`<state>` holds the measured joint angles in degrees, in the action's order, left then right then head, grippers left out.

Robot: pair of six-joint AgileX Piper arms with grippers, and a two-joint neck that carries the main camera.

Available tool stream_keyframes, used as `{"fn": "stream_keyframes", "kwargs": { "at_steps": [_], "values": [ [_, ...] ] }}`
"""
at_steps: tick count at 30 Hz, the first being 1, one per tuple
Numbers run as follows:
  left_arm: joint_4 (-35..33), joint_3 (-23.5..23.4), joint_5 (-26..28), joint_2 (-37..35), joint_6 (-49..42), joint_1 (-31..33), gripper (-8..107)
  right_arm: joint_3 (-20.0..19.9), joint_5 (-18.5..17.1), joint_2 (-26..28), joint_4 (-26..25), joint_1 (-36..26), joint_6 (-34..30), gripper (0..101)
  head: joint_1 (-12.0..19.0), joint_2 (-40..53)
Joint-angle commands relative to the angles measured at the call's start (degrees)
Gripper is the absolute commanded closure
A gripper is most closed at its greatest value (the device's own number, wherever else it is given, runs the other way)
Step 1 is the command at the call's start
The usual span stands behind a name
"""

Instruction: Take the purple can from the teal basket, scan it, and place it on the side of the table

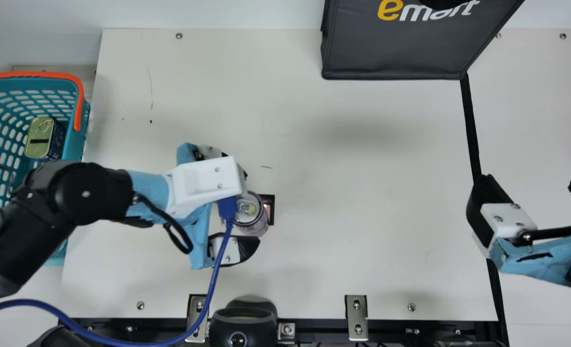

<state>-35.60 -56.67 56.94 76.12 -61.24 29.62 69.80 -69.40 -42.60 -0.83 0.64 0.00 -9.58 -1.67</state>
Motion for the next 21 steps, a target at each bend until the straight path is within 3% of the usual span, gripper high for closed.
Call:
{"fn": "stream_keyframes", "kwargs": {
  "at_steps": [1,9,21],
  "values": [
    [0.0,0.0,1.5,-1.6,2.6,-0.9,9,0.0,0.0,0.0,0.0,0.0,0.0,6,1.7,0.1],
    [1.3,0.9,4.7,-8.4,11.0,-3.7,9,0.0,0.0,0.0,0.0,0.0,0.0,6,1.7,0.1],
    [4.3,2.7,3.8,-13.9,20.9,-3.3,9,0.0,0.0,0.0,0.0,0.0,0.0,6,1.7,0.1]
  ]
}}
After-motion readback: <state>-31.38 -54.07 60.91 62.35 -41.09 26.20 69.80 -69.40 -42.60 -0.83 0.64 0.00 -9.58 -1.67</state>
